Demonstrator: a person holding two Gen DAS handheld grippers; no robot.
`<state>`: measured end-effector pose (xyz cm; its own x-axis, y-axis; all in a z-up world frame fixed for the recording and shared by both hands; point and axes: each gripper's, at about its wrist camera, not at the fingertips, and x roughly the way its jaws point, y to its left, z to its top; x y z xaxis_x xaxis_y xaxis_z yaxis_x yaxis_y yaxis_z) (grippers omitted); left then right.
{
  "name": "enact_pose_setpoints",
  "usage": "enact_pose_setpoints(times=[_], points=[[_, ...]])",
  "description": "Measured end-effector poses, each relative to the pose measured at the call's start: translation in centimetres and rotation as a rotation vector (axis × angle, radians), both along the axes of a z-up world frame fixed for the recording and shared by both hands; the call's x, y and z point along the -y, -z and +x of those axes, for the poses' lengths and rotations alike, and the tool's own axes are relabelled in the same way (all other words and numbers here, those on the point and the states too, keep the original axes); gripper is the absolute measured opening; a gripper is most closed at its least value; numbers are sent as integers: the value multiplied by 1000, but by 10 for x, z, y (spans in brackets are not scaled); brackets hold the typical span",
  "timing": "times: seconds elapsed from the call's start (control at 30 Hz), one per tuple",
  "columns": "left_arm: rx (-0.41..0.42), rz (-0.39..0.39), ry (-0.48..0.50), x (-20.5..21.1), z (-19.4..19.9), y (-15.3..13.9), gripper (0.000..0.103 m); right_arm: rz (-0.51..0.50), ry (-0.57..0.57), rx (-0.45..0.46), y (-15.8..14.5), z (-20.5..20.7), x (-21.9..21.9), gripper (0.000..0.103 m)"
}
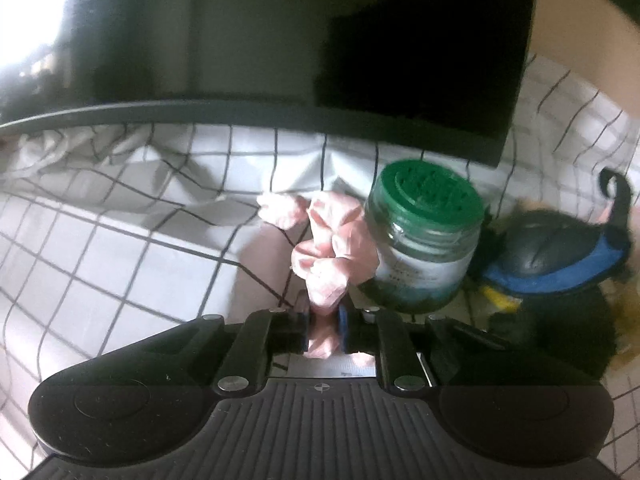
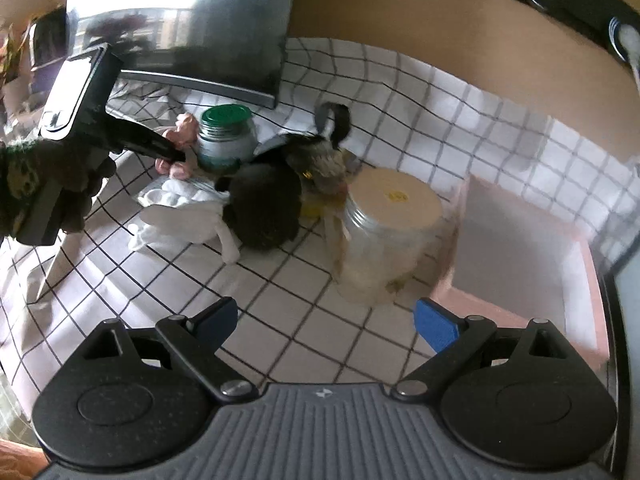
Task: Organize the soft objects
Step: 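Grasp the pink scrunchie beside the green-lidded jar with the left tool, then grasp the white cloth with the right tool while the left tool holds the pink scrunchie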
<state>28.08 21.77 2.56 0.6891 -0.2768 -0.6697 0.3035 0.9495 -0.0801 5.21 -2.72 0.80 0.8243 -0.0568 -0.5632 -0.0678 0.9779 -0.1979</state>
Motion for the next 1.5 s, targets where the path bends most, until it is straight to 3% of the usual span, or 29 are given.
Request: enact_pose_setpoints(times=[0.13, 0.3, 0.43, 0.7, 1.03, 1.2, 1.23, 1.27, 1.33, 1.43, 1.5], points=[[42, -38, -7, -11, -17, -12, 13, -43, -49, 43, -9, -6, -12, 96], [84, -137, -87, -37, -39, -30, 13, -69, -84, 52, -15, -7, -12, 96], [91, -144, -121, -57, -55, -34, 12, -39, -81, 43, -13, 6, -11, 96], [104, -148, -216, -102, -86, -42, 12, -56, -204, 14, -1, 33, -49, 96], [106, -234, -276, -139, -120, -42, 12, -135, -339, -14, 18, 73, -102, 96], [82, -263, -278, -145, -127, -39, 12, -134, -337, -32, 39, 105, -125, 92], [74, -263, -277, -146, -129, -37, 12, -133, -323, -43, 44, 112, -130, 86], [68, -263, -276, -147, -130, -36, 12, -131, -304, -55, 49, 117, -134, 72], [58, -265, -272, -149, -131, -34, 12, -100, -279, -73, 56, 122, -138, 57], [47, -271, -271, -150, -131, -30, 12, -114, -259, -62, 55, 111, -141, 21], [38, -278, -268, -148, -128, -27, 13, -92, -297, -85, 51, 99, -140, 16]])
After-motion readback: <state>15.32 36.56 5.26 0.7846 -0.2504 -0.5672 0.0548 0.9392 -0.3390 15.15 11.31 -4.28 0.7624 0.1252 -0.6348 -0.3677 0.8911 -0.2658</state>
